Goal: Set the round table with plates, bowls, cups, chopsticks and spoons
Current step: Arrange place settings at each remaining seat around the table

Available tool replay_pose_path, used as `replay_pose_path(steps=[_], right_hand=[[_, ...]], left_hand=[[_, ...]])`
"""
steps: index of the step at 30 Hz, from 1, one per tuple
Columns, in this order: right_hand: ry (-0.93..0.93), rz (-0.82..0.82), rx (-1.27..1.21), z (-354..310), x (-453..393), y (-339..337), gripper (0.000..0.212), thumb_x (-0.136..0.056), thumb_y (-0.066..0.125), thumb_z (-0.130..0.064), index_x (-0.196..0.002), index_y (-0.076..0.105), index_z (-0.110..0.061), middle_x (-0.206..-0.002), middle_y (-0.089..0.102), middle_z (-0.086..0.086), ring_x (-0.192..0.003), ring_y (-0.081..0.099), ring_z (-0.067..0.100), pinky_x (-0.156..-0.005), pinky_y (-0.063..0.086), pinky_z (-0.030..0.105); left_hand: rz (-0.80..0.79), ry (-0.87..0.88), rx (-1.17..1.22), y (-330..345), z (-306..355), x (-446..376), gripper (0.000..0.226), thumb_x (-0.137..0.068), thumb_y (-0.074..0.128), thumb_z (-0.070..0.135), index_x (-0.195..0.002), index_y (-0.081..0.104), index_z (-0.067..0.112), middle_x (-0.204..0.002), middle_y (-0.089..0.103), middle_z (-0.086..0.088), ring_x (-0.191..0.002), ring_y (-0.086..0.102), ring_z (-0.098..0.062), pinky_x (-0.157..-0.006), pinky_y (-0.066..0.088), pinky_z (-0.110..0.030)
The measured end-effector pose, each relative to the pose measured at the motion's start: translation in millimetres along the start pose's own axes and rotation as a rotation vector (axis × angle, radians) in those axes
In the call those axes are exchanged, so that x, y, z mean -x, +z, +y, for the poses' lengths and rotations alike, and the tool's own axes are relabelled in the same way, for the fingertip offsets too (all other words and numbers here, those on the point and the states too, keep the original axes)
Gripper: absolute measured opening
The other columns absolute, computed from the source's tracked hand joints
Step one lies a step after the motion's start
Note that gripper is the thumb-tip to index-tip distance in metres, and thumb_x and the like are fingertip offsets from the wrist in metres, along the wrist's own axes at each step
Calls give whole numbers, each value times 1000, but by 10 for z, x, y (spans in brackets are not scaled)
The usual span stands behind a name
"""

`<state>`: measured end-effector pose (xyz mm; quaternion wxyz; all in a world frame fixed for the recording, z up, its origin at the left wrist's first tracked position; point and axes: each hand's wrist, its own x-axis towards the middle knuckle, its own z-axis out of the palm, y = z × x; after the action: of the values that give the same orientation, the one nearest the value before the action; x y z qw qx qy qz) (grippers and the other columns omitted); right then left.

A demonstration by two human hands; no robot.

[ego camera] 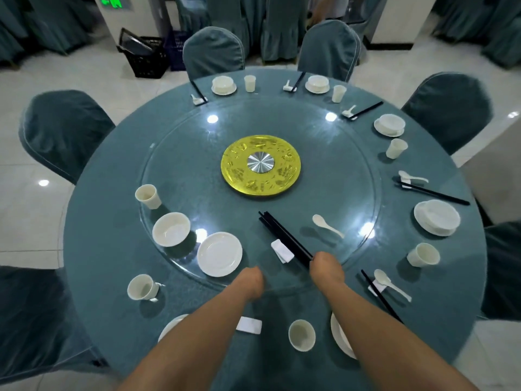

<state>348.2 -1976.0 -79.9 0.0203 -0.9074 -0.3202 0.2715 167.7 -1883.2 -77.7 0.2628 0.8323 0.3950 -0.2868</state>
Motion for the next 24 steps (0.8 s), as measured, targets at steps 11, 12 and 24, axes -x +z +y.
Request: replay_pose_path(steps=[11, 12, 24], right_hand=[[58, -30, -12, -49, -497, 130, 17, -93, 49, -7, -106, 61, -5, -114, 59, 12, -100, 62, 31, -83, 52, 36], [56, -36, -8, -61, -522, 151, 17, -94, 51, -7, -107, 61, -5, -115, 59, 13, -102, 61, 31, -84, 52, 36], [31, -55, 0, -90, -628, 282, 20, -96, 52, -9, -115, 58, -4, -122, 56, 14, -110, 58, 31, -89, 48, 37]], left_hand=[[-104, 28, -247, 154, -40, -459, 70, -95, 41, 0, -156, 12, 18, -162, -18, -9, -150, -8, -33, -116, 30, -47], [-107, 25, -240, 152, -40, -486, 70, -95, 40, 0, -156, 13, 18, -162, -18, -8, -150, -8, -33, -115, 31, -48], [-131, 68, -264, 226, -122, -553, 76, -94, 46, 3, -157, 7, 20, -161, -21, -8, -150, -10, -33, -119, 25, -44]])
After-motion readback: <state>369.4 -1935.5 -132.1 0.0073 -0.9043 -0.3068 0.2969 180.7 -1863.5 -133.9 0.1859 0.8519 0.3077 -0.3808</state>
